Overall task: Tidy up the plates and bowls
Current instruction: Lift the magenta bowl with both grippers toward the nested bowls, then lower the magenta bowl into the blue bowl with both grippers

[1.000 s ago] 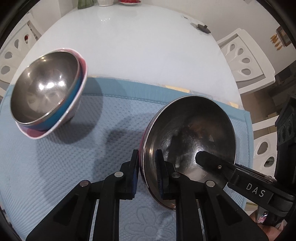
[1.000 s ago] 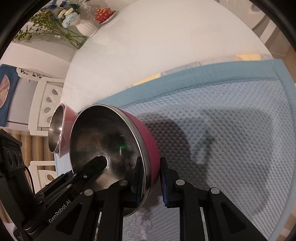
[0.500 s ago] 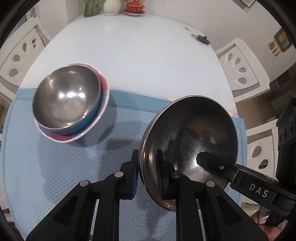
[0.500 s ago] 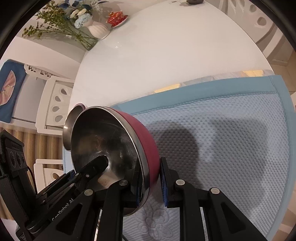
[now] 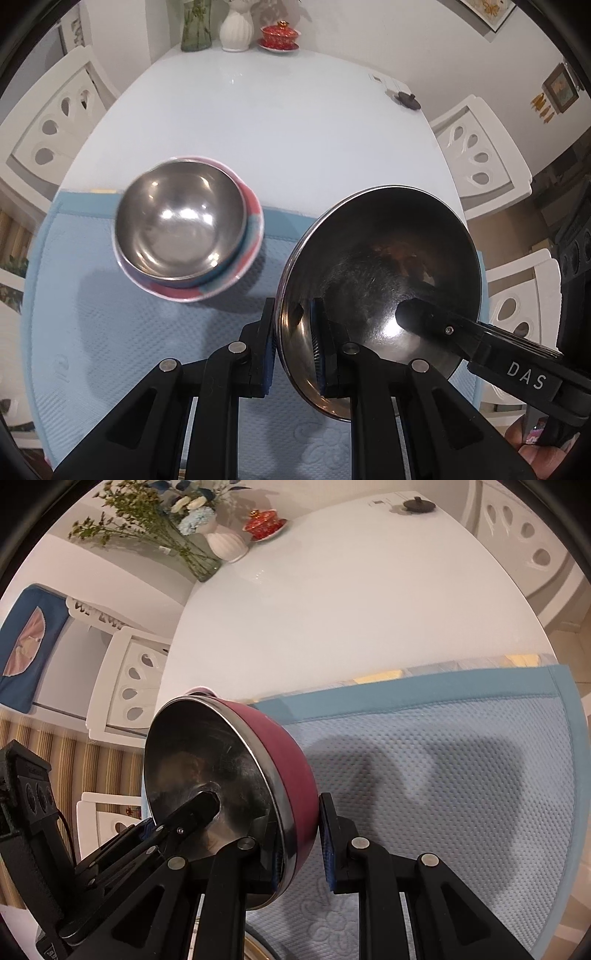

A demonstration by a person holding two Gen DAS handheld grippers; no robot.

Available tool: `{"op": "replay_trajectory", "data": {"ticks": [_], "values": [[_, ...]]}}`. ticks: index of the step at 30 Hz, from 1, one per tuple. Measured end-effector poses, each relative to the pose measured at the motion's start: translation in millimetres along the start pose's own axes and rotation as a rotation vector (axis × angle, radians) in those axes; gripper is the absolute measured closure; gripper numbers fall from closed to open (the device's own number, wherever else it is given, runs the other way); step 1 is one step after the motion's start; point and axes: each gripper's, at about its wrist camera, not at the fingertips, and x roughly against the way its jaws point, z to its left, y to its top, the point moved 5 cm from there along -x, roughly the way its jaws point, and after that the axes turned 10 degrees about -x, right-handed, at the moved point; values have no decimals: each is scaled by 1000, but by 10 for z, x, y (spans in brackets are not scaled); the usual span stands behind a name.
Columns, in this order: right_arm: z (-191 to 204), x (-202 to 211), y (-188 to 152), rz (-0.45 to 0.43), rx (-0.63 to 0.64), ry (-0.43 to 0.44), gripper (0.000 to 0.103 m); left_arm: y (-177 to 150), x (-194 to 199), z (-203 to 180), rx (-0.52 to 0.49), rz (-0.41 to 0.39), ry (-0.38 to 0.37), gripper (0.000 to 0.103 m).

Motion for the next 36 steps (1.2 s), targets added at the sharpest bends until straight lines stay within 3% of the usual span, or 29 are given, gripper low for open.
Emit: {"op": "replay_trajectory", "data": {"ticks": [19, 36], "values": [[1063, -126, 255, -48, 89, 8, 87, 432, 330, 751, 44, -83, 11, 89], [1371, -906, 227, 23, 72, 17, 87, 401, -40, 1365, 118, -28, 10, 89]]}}
